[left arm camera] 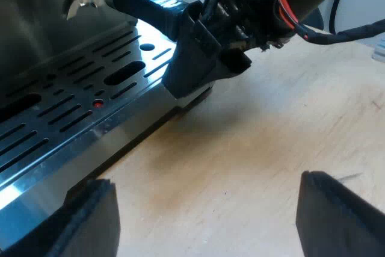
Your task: Grind coffee beans and then tamp
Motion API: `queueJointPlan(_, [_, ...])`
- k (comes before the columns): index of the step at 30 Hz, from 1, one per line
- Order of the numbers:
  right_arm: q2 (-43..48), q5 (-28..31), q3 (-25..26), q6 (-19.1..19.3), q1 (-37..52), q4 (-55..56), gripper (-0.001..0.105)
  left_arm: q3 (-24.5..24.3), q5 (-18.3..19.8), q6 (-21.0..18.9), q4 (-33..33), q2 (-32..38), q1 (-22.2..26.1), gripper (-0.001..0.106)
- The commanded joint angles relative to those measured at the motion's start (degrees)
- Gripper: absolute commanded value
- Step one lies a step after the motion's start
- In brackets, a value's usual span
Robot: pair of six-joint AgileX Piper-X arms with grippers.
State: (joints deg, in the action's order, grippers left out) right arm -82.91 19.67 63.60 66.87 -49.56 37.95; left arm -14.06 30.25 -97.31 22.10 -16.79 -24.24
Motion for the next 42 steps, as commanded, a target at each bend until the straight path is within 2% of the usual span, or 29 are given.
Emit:
queueJointPlan(1, [0.00,0.34,0.25,0.07,0.25,-0.03,0.059,-0.22,0.40,-0.30,-1.02,0.33,-0.25,0.064])
queueJointPlan(4, [0.00,0.73,0.25,0.07,0.25,-0.03,0.058,-0.22,0.40,-0.30,-1.02,0.33,-0.25,0.064])
queueJointPlan(6, [0.00,0.74,0.25,0.07,0.25,-0.03,0.052,-0.22,0.40,-0.30,-1.02,0.33,-0.25,0.064])
queueJointPlan(11, [0.00,0.74,0.25,0.07,0.25,-0.03,0.023,-0.22,0.40,-0.30,-1.02,0.33,-0.25,0.064])
queueJointPlan(19, [0.00,0.74,0.25,0.07,0.25,-0.03,0.000,-0.22,0.40,-0.30,-1.02,0.33,-0.25,0.064])
queueJointPlan(33, [0.20,0.74,0.25,0.07,0.02,-0.03,0.000,-0.22,0.40,-0.30,-1.02,0.33,-0.25,0.064])
queueJointPlan(38, [0.32,3.34,0.25,0.07,-1.82,0.90,0.000,-0.22,0.40,-0.30,-1.02,0.33,-0.25,0.064])
queueJointPlan(42, [0.32,4.19,0.25,-2.34,-3.29,2.34,0.000,-0.22,0.40,-0.30,-1.02,0.33,-0.25,0.064])
